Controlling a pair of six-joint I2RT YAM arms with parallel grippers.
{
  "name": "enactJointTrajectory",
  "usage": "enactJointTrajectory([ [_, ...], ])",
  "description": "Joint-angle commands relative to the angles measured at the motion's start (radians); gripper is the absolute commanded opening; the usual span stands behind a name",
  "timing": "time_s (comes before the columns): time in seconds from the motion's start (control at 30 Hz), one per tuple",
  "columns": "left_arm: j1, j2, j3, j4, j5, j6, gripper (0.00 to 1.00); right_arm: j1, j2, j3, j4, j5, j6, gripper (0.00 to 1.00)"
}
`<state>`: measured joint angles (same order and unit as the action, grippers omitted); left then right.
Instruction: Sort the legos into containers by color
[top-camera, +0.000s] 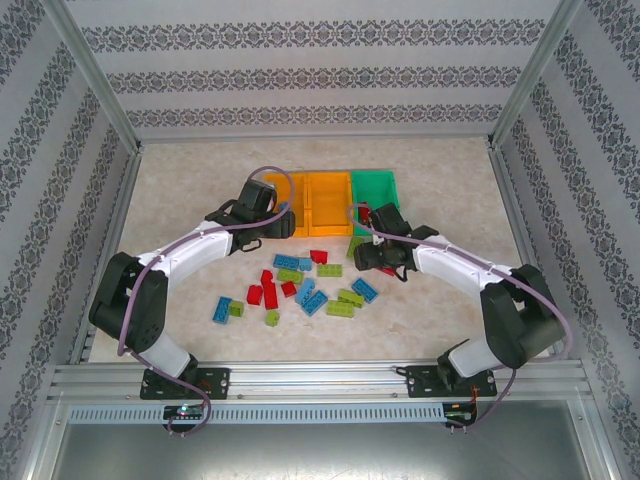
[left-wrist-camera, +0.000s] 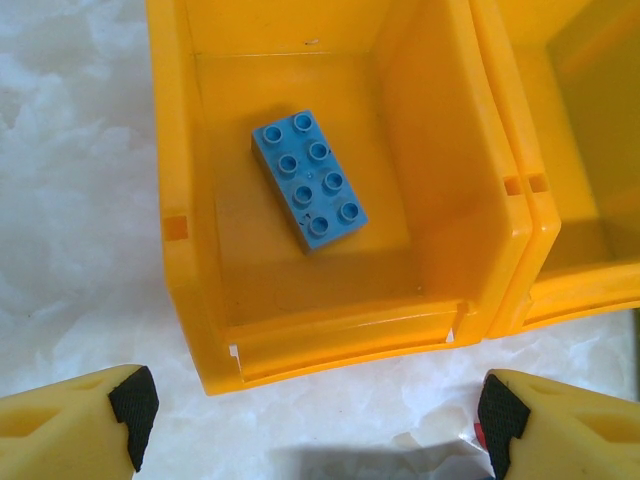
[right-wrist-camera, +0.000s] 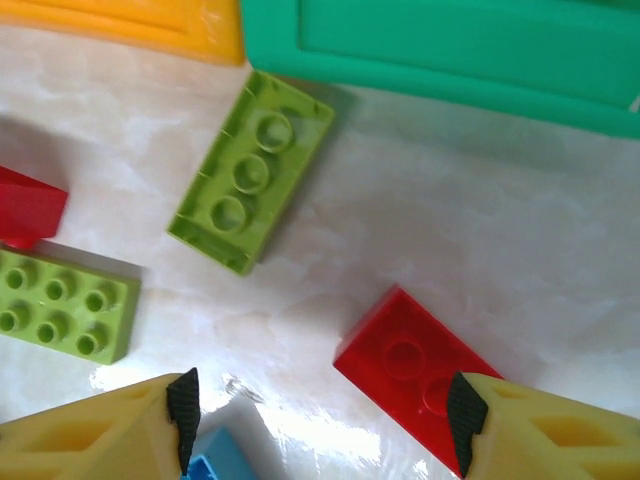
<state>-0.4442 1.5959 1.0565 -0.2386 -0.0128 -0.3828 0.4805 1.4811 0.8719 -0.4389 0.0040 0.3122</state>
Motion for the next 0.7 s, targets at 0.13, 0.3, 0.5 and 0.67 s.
enactJointTrajectory([
  [0.13, -0.007, -0.034, -0.019, 0.016, -0.019, 0.011, 0.86, -0.06, 0.017, 0.051, -0.136, 0.014, -0.023, 0.83],
  [0.3, -0.006, -0.034, -0.027, 0.031, -0.006, 0.009, 0.86, -0.092, 0.1, 0.088, -0.173, -0.072, -0.048, 0.86],
  [0.5, -0.006, -0.033, -0.034, 0.04, 0.002, 0.004, 0.86, -0.098, 0.191, 0.143, -0.227, -0.124, -0.098, 0.85],
  [0.67, -0.007, -0.037, -0.046, 0.048, 0.001, 0.002, 0.86, -0.101, 0.202, 0.131, -0.235, -0.153, -0.109, 0.78],
])
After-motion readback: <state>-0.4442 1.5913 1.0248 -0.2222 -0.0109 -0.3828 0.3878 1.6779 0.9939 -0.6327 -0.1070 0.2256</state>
